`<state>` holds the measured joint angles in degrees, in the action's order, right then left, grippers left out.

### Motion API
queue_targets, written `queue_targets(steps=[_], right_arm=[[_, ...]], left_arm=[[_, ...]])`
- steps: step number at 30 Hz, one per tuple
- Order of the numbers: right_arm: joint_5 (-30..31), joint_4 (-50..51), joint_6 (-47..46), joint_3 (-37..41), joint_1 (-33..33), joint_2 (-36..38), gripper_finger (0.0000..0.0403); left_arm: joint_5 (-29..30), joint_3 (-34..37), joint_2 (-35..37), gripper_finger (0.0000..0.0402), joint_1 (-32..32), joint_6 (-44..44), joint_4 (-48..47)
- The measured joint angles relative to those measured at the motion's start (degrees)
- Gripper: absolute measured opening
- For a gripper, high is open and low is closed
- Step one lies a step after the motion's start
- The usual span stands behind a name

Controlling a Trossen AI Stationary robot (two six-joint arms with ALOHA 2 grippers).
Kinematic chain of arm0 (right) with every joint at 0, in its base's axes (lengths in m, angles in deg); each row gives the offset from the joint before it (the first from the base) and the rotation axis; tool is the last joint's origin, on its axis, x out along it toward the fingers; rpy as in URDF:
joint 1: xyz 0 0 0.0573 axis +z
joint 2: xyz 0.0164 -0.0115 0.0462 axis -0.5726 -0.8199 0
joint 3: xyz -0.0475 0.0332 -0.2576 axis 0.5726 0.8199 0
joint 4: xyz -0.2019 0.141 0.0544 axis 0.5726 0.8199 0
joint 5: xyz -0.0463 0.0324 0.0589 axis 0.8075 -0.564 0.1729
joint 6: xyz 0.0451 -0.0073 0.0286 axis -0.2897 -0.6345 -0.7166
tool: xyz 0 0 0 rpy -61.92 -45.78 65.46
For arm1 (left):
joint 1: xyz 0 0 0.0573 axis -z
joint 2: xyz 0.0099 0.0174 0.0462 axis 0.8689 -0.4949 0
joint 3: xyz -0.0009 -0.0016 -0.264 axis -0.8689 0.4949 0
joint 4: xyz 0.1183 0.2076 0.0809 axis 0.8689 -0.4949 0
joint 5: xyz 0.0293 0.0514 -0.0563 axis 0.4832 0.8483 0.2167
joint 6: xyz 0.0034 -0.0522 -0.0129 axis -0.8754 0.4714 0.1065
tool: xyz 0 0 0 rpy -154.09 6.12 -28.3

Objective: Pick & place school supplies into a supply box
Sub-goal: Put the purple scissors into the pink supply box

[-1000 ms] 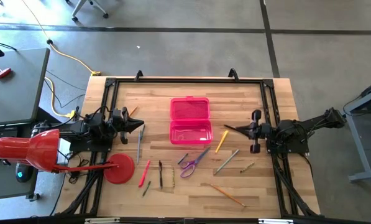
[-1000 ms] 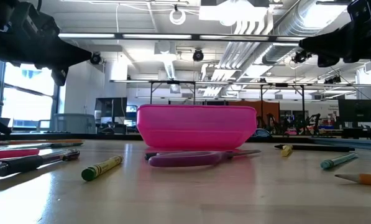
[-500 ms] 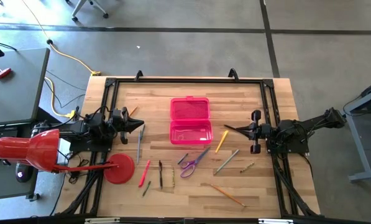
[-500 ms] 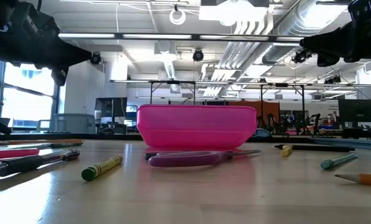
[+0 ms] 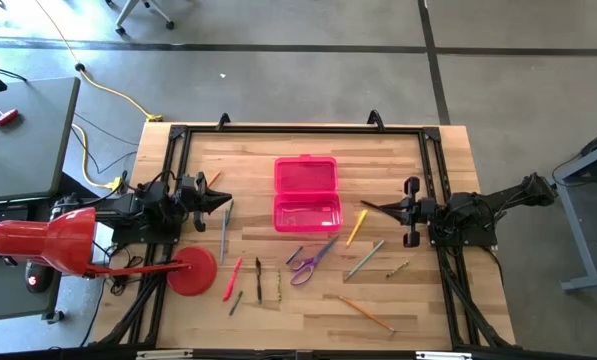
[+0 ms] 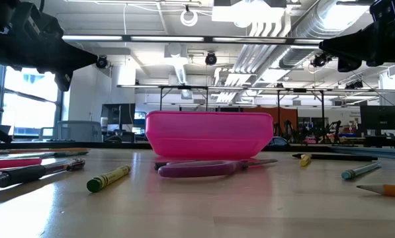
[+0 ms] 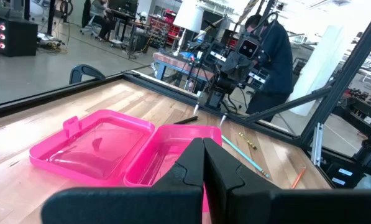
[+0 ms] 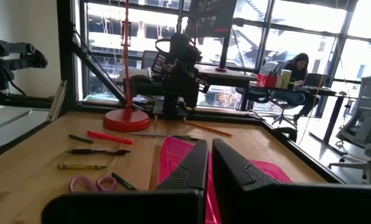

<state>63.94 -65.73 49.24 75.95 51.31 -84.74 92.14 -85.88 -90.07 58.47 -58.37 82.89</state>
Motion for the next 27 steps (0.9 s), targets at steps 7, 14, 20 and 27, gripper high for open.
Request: queue_targets(steps=[7,14,20,27], right_arm=[[0.0,0.0,-0.4,0.0,0.0,0.0,0.0],[0.0,-3.4,9.9,0.0,0.0,0.0,0.0],[-6.6,-16.7,11.3,0.0,0.0,-0.1,0.0],[-7.4,-20.2,11.3,0.0,0.0,-1.1,0.0]], left_arm=[[0.0,0.0,0.0,0.0033,0.0,0.0,0.0],[0.0,0.0,0.0,0.0033,0.0,0.0,0.0],[0.0,0.0,0.0,0.0033,0.0,0.0,0.0],[0.0,0.0,0.0,0.0033,0.0,0.0,0.0]])
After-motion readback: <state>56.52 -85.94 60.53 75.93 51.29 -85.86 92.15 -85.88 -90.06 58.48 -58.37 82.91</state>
